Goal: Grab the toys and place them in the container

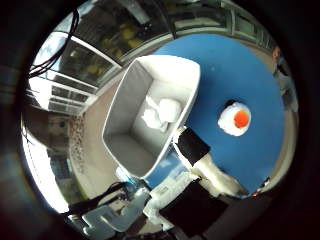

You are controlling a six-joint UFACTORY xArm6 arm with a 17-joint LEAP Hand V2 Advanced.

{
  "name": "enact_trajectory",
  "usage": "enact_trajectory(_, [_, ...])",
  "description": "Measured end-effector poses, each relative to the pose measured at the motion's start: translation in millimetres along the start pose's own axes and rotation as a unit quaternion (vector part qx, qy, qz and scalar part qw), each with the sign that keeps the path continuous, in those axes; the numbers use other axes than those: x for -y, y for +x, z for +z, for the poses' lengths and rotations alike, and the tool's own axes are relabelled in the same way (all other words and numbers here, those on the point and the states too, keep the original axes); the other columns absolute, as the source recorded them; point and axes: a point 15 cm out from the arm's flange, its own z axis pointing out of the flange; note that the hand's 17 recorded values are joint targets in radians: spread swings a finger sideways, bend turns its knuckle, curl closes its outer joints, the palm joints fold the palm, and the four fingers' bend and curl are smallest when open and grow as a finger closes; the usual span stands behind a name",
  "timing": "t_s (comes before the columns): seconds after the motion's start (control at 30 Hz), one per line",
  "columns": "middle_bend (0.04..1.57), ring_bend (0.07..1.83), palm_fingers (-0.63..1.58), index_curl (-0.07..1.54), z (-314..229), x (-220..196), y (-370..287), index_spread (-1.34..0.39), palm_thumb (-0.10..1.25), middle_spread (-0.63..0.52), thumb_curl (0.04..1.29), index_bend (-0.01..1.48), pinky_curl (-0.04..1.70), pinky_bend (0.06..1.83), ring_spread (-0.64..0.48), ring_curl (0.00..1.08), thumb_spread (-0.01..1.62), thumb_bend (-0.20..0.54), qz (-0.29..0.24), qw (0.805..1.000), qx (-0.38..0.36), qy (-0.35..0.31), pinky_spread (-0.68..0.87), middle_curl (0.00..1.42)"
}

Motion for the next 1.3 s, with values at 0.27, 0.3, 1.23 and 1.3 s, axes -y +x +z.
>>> enact_trajectory(0.27, [0.23, 0.53, 0.19, 0.36, 63, -26, 52, -0.21, 0.47, 0.00, 0.35, 0.16, 0.34, 0.76, 0.25, 0.29, 1.14, -0.031, -0.043, 0.994, -0.069, -0.071, 0.47, 0.37])
enact_trajectory(0.3, [0.22, 0.52, 0.19, 0.36, 73, -29, 52, -0.21, 0.46, 0.00, 0.34, 0.16, 0.34, 0.75, 0.25, 0.29, 1.14, -0.034, -0.047, 0.993, -0.067, -0.079, 0.47, 0.37])
enact_trajectory(1.23, [0.21, 0.64, 0.51, 0.25, 218, -21, 21, -0.11, 0.49, -0.05, 0.32, 0.16, 0.26, 0.88, 0.26, 0.31, 1.11, -0.025, -0.140, 0.975, -0.085, -0.148, 0.50, 0.35])
enact_trajectory(1.3, [0.26, 0.70, 0.72, 0.24, 218, -21, 21, -0.14, 0.51, -0.10, 0.32, 0.16, 0.26, 0.96, 0.22, 0.32, 1.11, -0.021, -0.139, 0.975, -0.085, -0.148, 0.50, 0.36])
